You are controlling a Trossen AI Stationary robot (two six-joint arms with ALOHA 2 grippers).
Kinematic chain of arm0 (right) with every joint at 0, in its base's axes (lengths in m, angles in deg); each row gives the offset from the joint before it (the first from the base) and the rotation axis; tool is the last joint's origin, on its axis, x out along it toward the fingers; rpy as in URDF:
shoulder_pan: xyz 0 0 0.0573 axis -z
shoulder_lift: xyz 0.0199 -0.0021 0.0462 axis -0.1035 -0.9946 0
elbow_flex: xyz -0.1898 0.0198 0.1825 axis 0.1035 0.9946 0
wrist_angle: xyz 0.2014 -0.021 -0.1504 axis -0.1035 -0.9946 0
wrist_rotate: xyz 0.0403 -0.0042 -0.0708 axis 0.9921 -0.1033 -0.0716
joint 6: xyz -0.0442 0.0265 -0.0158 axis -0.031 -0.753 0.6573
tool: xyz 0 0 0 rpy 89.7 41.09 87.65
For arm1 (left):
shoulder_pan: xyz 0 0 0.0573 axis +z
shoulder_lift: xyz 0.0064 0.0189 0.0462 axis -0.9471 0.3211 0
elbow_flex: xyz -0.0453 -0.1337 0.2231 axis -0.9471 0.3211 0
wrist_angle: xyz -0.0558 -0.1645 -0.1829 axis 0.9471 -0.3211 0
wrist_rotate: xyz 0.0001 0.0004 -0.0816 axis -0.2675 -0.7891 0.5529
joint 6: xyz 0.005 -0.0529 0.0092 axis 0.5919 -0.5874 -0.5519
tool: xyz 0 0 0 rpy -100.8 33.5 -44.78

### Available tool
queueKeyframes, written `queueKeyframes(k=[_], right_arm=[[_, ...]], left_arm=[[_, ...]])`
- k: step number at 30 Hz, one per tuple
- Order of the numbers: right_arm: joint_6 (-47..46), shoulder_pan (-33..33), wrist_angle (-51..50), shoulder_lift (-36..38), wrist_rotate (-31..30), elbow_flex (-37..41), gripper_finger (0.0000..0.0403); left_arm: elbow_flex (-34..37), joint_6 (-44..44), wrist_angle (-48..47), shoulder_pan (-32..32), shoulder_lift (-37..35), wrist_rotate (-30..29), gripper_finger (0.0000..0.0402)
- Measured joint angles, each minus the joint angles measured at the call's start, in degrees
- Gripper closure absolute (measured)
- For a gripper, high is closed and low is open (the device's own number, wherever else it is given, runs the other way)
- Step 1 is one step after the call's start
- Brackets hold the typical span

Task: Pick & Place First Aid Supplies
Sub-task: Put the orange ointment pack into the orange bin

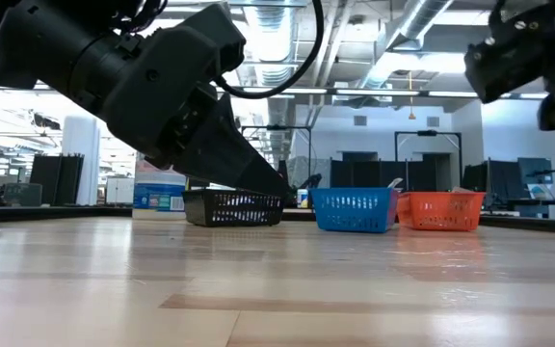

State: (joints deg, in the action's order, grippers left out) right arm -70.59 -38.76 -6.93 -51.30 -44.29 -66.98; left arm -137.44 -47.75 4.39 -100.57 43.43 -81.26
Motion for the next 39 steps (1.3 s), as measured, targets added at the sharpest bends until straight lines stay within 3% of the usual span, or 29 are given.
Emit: queueKeyframes(k=[9,12,14,17,21,31,36,39], right_arm=[[19.3,0.5,5.3,0.0,-0.2,0.0,0.0327],[22.4,1.1,5.5,0.0,-6.2,0.0,0.0333],[21.5,1.8,5.8,0.0,-7.3,0.0,0.0338],[20.7,2.3,5.7,0.0,-2.5,0.0,0.0338],[12.2,1.1,4.7,0.1,1.7,0.0,0.0326],[-2.9,-4.8,6.6,-1.4,-0.2,0.1,0.0236],[-5.4,-6.4,7.1,-5.7,-1.2,-0.1,0.0193],[-7.1,-6.5,6.7,-7.7,-3.4,0.1,0.0183]], left_arm=[[0.0,0.0,0.2,0.0,0.0,0.0,0.0330],[0.0,0.0,0.2,0.0,0.0,0.0,0.0330],[0.0,0.0,0.2,0.0,0.0,0.0,0.0330],[0.0,0.0,0.2,0.0,0.0,0.0,0.0330],[0.0,0.0,0.2,0.0,0.0,0.0,0.0330],[0.0,0.0,0.2,0.0,0.0,0.0,0.0330],[0.0,0.7,0.3,0.0,0.0,0.1,0.0330],[0.0,5.4,1.6,0.0,0.0,3.2,0.0330]])
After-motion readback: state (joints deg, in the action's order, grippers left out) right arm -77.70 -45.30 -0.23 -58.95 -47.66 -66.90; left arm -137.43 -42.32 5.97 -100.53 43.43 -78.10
